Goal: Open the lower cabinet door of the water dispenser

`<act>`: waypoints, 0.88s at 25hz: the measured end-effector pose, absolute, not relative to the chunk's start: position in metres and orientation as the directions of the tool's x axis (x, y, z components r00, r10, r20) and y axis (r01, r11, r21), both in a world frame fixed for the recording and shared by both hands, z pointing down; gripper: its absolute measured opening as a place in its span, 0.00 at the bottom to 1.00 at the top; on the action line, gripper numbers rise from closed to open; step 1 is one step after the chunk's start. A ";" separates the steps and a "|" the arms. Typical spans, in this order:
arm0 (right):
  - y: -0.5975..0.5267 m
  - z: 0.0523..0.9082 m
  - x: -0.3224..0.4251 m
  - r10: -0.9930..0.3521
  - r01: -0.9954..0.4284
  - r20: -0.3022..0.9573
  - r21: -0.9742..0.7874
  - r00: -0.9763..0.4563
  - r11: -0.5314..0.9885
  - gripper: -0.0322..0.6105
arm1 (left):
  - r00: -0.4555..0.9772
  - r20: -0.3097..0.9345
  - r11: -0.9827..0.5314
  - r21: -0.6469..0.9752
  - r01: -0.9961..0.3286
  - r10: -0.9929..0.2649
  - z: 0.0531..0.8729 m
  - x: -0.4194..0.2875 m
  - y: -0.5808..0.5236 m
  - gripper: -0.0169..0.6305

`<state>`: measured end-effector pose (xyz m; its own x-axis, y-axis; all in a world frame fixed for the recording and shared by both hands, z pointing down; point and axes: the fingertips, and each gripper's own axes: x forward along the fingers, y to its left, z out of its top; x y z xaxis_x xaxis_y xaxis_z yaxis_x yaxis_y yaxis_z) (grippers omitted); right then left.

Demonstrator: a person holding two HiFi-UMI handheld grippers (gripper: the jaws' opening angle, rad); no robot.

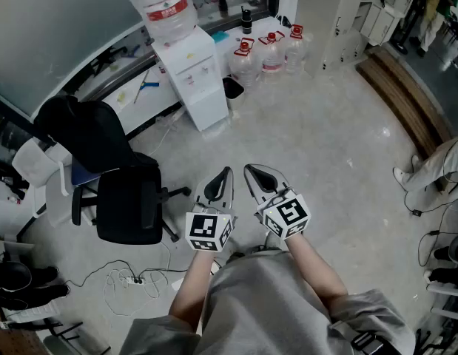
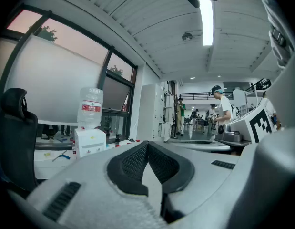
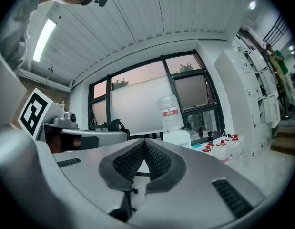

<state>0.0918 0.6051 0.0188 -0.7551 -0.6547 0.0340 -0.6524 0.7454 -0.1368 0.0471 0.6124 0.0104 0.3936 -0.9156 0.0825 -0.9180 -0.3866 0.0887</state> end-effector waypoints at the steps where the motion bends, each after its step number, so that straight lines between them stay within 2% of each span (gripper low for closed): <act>1: 0.606 0.019 0.087 -0.657 -0.654 0.036 -0.139 -0.753 0.743 0.07 | 0.398 0.085 -0.391 0.091 -0.916 -0.913 0.012 0.042 0.613 0.04; 22: 0.614 0.031 0.027 -0.737 -0.733 0.052 -0.165 -0.674 0.659 0.07 | 0.482 0.103 -0.463 0.161 -0.871 -0.870 0.034 -0.034 0.624 0.04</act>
<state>0.0268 0.6136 0.0315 -0.6741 -0.7368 0.0517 -0.7334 0.6594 -0.1652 -0.0342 0.6244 0.0338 0.4819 -0.8702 0.1030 -0.8713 -0.4635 0.1611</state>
